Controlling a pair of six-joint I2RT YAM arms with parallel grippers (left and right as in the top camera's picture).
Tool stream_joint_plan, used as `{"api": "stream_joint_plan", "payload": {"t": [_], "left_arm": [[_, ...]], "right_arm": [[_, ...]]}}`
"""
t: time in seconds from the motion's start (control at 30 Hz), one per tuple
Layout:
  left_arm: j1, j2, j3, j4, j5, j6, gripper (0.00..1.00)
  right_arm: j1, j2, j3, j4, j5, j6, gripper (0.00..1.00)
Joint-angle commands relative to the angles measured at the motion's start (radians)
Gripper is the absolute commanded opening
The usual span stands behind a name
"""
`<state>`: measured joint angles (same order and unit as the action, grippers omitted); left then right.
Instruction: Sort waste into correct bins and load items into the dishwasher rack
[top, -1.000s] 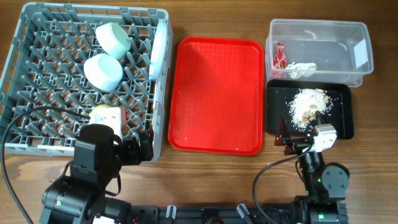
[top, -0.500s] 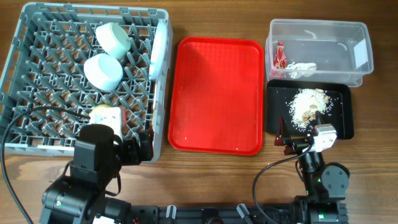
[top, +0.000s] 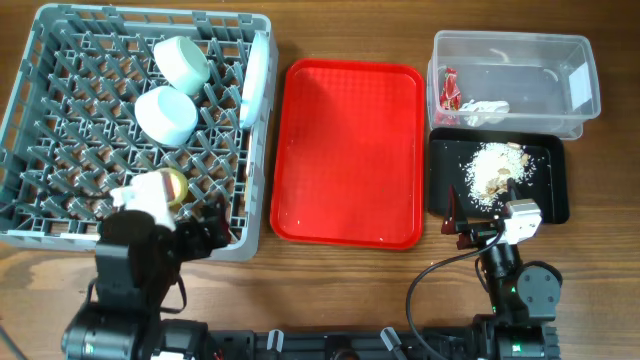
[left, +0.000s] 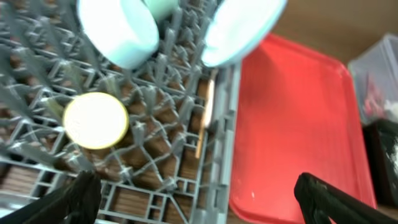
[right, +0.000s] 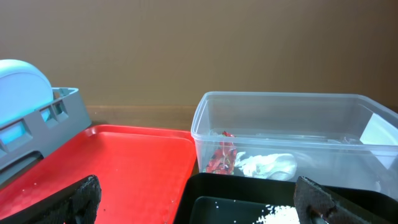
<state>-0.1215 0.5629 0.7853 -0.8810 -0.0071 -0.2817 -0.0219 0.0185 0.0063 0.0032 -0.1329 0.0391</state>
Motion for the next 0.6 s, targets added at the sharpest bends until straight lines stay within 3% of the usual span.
{"api": "stream_joint_plan", "payload": {"t": [0.0,0.57], "left_arm": [[0.086,-0.130,-0.147,0.125,0.011,0.020,1.00],[0.140,-0.547,-0.770,0.944,0.039,0.028,1.00]], "right_arm": [[0.008,0.005,-0.001,0.004,0.014,-0.013,1.00],[0.008,0.005,-0.001,0.004,0.014,-0.013,1.00]]}}
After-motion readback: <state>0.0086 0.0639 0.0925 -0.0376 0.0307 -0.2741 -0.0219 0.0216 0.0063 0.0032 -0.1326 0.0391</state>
